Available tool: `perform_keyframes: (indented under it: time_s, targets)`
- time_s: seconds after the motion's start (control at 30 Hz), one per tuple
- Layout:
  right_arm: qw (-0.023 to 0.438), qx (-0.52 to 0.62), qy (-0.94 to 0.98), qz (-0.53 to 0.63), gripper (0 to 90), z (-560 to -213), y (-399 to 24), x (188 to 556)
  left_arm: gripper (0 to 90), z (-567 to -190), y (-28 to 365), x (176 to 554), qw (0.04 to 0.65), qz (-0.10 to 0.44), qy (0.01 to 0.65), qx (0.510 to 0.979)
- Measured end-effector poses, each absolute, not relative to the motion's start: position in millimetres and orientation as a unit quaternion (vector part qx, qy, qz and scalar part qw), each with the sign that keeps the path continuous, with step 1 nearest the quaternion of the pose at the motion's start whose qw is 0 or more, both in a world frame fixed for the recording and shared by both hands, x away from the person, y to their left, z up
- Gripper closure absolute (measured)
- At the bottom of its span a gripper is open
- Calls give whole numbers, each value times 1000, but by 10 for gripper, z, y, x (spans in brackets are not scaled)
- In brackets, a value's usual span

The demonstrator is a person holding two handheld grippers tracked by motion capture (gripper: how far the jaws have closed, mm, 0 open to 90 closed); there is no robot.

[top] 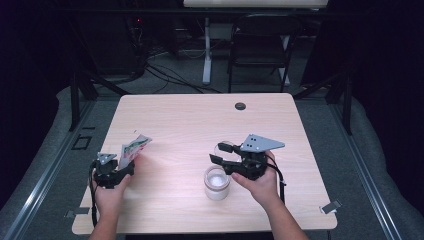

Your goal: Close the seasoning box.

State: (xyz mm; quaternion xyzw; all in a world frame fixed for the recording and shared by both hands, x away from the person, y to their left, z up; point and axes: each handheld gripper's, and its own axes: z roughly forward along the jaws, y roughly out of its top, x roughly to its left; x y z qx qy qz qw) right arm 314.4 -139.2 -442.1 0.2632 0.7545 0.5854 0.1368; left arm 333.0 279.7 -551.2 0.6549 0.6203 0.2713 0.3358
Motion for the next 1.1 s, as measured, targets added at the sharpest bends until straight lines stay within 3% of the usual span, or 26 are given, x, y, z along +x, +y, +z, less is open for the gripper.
perform_keyframes:
  time_s: [0.67,1.1]
  targets:
    - [137,265,753,586,512,-4415,-1411,3149,359,-5306,2473,3175,361,292,556,689]
    - [141,274,749,587,534,-4396,-1471,3164,358,-5256,2110,3080,379,270,502,729]
